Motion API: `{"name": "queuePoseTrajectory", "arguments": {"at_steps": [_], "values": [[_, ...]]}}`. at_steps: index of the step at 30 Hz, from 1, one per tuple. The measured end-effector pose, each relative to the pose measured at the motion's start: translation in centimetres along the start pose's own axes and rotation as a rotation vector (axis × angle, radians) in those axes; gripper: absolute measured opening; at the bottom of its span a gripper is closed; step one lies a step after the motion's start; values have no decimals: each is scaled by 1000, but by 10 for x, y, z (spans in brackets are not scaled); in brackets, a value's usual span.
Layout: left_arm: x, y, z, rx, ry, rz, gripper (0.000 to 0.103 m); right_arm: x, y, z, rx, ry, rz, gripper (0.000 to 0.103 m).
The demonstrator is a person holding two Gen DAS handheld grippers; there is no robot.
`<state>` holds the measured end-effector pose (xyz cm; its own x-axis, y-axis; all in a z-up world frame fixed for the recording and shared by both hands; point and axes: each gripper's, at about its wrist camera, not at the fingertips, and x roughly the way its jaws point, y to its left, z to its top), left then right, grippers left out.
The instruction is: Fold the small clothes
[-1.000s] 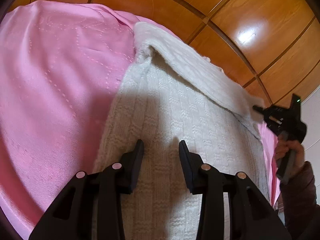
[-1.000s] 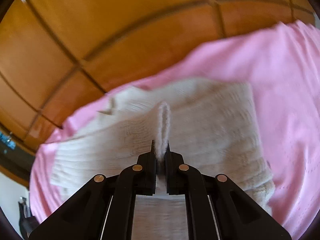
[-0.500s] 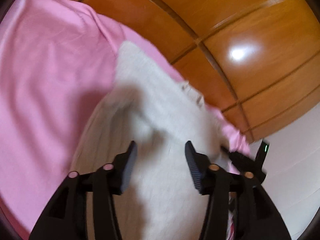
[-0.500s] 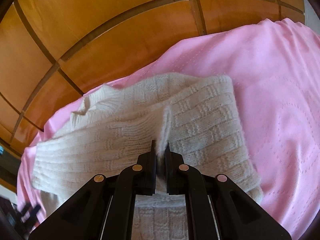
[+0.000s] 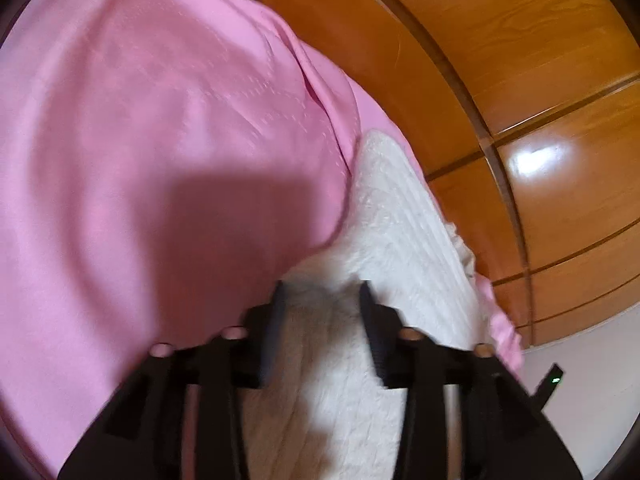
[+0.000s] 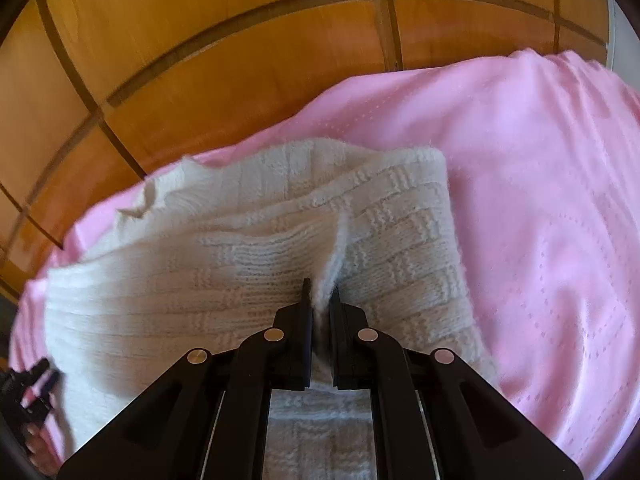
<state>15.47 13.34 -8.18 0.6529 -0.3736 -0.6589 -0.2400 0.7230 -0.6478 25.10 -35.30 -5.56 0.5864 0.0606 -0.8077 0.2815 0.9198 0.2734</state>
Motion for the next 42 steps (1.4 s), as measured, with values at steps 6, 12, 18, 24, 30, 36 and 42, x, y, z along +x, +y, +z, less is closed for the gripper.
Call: {"name": "queuePoseTrajectory", "arguments": {"at_steps": [6, 12, 18, 24, 30, 36, 42], "values": [[-40, -26, 20, 95, -111, -8, 45, -41, -6, 3, -10, -75, 29, 9], [-24, -68, 44, 217, -126, -23, 45, -54, 22, 8, -92, -100, 96, 9], [43, -97, 47, 343, -51, 74, 45, -21, 55, -5, -199, -62, 56, 69], [73, -60, 43, 305, -22, 82, 29, 11, 51, -28, -268, -69, 19, 74], [39, -56, 61, 244, -82, 51, 54, 14, 49, -28, -272, -74, 28, 78], [66, -43, 98, 165, 39, -2, 49, 14, 50, -28, -271, -77, 30, 79], [89, -58, 83, 317, -23, 233, 21, 15, 51, -29, -280, -79, 19, 80]]}}
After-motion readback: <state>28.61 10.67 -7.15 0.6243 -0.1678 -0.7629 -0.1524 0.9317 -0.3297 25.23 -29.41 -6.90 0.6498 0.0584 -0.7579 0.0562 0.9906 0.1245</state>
